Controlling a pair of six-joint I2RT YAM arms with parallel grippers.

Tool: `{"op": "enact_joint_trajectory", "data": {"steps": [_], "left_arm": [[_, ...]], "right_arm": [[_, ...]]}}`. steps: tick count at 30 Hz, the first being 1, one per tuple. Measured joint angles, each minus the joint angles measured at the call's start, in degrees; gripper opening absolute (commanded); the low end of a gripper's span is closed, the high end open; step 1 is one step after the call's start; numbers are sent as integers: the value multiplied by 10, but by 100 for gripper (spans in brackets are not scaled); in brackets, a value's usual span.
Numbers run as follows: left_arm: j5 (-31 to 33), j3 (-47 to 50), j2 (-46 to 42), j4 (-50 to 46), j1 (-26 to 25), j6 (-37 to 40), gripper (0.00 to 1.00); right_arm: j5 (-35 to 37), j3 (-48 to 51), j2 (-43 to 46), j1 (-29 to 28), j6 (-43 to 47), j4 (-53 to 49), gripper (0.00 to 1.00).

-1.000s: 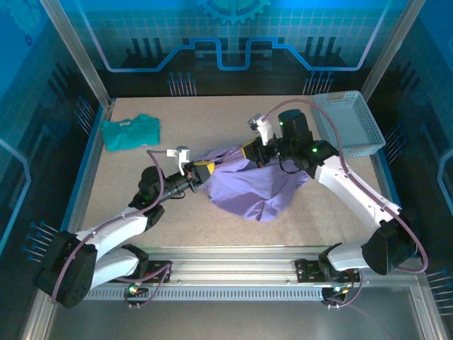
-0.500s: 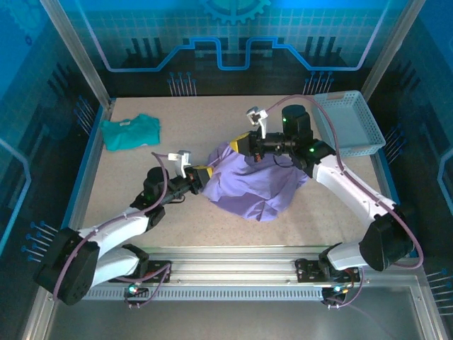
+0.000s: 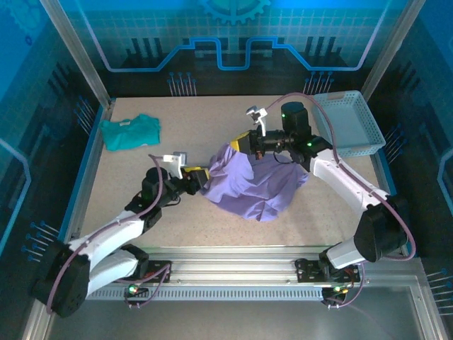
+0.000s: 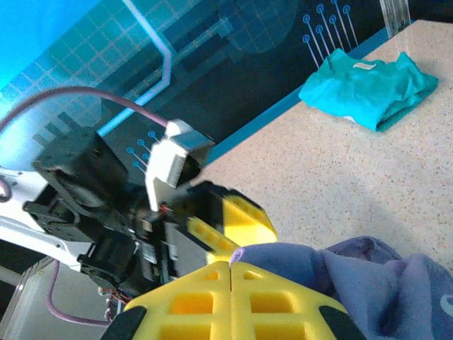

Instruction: Fold the inside-out t-shirt

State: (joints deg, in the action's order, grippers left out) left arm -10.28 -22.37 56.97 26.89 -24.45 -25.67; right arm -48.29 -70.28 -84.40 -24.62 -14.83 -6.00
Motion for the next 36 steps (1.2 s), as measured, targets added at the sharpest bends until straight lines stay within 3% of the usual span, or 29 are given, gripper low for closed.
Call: {"op": "enact_joint_trajectory", "data": {"steps": [5, 12, 21, 27, 32, 36], "left_arm": [[-12, -5, -45, -2, -25, 31, 57], [-20, -93, 43, -30, -57, 94, 56], [-35, -138, 111, -37, -57, 130, 33], [-50, -139, 130, -35, -57, 137, 0], [-47, -139, 132, -28, -52, 119, 0], [-41, -85, 94, 17, -18, 62, 0]], "right_arm": [[0, -12, -3, 0, 17, -23, 0], [-2, -14, -4, 0, 23, -34, 0], [-2, -15, -4, 0, 31, -47, 0], [-1, -15, -4, 0, 35, -52, 0], [3, -15, 3, 8, 44, -68, 0], [3, -15, 25, 36, 43, -69, 0]]}}
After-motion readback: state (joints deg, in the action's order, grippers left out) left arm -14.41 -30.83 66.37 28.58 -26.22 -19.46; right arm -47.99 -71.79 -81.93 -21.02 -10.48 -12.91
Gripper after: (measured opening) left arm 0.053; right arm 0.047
